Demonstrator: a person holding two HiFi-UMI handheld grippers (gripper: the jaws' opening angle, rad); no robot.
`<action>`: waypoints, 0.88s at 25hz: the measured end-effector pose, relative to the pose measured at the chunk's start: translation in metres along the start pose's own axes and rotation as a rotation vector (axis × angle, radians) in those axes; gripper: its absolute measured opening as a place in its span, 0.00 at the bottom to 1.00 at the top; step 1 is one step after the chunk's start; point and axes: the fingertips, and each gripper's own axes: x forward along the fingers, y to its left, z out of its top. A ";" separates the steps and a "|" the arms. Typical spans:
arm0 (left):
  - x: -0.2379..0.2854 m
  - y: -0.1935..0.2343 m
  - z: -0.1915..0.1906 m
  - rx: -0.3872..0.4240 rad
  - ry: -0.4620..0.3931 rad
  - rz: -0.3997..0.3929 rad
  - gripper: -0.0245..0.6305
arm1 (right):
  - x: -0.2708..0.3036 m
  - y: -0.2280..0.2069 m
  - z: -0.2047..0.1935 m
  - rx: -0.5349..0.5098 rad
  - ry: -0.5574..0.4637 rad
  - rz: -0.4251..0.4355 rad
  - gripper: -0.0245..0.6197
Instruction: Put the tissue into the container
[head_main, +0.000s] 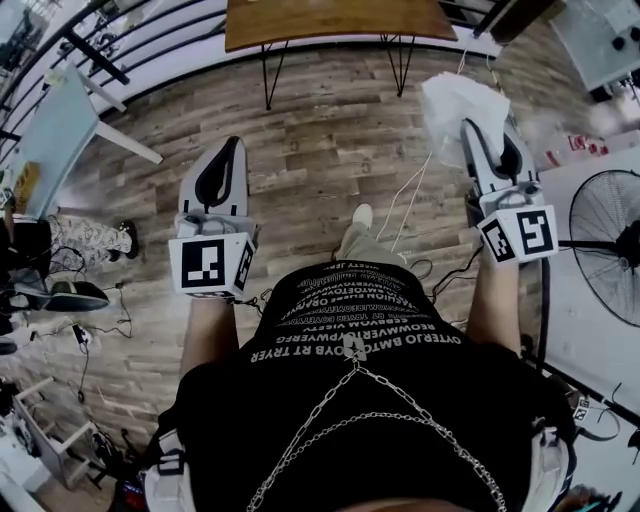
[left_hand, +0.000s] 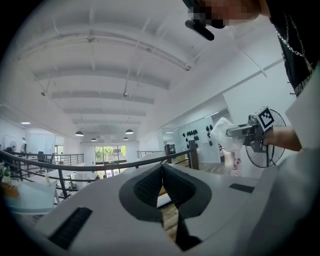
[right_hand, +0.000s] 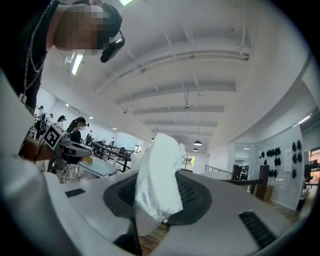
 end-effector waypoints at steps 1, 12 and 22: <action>0.004 -0.001 0.001 0.002 0.000 -0.003 0.08 | 0.003 -0.003 0.000 0.001 -0.002 0.001 0.23; 0.032 -0.012 -0.012 0.006 0.033 -0.032 0.08 | 0.009 -0.022 -0.016 0.007 0.009 -0.010 0.23; 0.093 -0.012 -0.014 -0.005 0.060 -0.036 0.08 | 0.047 -0.061 -0.036 0.027 0.043 0.005 0.23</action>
